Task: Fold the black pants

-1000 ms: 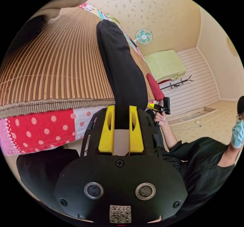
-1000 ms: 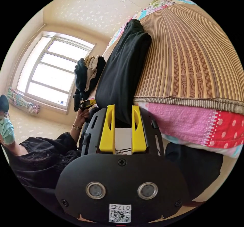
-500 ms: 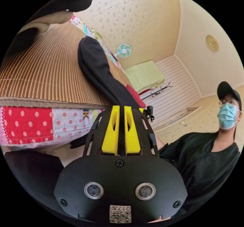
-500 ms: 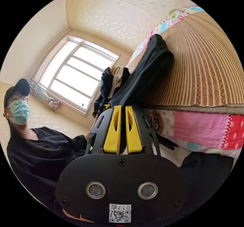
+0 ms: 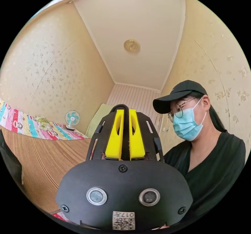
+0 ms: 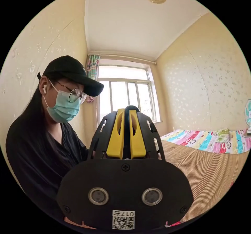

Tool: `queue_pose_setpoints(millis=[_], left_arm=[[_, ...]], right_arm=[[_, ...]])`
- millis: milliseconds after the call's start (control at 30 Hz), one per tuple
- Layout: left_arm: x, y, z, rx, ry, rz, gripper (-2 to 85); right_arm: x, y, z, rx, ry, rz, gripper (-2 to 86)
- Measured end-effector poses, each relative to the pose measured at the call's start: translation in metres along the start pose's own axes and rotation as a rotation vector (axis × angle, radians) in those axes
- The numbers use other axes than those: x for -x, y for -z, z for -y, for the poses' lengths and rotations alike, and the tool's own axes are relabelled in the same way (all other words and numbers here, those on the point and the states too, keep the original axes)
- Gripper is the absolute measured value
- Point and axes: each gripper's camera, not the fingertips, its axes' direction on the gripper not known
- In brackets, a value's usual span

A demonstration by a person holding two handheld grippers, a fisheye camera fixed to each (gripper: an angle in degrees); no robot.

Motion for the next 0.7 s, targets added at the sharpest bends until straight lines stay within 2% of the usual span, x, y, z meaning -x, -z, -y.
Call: queue_pose_setpoints(millis=[167,233,333,467,533,600,700], left_arm=[[0.045,-0.039,0.006,0.074,0.092,0.184,2.1],[0.09,-0.062,0.009,0.124,0.148,0.246,2.0],[0.153,-0.089,0.024,0.153,0.223,0.272,2.0],[0.223,-0.122,0.042,0.202,0.239,0.324,2.1],[0.267,-0.131,0.027,0.294,0.33,0.421,2.3],[0.288,-0.125,-0.002,0.365,0.339,0.472,2.6],[0.304,-0.086,-0.073,0.428,0.453,0.421,3.1]], right_arm=[[-0.059,-0.024,0.007,0.106,-0.148,-0.219,2.2],[-0.108,-0.048,-0.004,0.187,-0.218,-0.339,2.1],[-0.16,-0.085,-0.011,0.27,-0.194,-0.478,2.0],[-0.243,-0.109,-0.019,0.204,-0.324,-0.497,2.0],[-0.292,-0.125,-0.047,0.241,-0.44,-0.502,2.0],[-0.304,-0.132,-0.083,0.283,-0.466,-0.497,2.1],[-0.293,-0.124,-0.166,0.379,-0.497,-0.439,2.3]])
